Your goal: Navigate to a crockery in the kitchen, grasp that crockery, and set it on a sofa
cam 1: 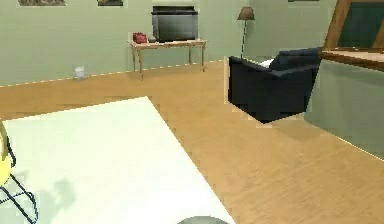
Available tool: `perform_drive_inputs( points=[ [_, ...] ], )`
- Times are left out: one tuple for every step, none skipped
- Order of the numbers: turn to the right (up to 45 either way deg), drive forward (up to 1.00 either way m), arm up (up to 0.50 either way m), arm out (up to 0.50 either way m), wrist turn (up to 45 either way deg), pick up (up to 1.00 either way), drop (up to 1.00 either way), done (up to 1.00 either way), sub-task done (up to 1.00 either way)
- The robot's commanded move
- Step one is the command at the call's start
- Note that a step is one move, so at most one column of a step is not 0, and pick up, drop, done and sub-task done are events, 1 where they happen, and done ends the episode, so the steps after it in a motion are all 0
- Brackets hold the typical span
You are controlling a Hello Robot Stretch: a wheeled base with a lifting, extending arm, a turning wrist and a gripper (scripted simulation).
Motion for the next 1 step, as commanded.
perform_drive_inputs(
  points=[
    [0.0, 1.00, 0.00, 0.00, 0.0, 0.00, 0.00, 0.00, 0.00]
  ],
)
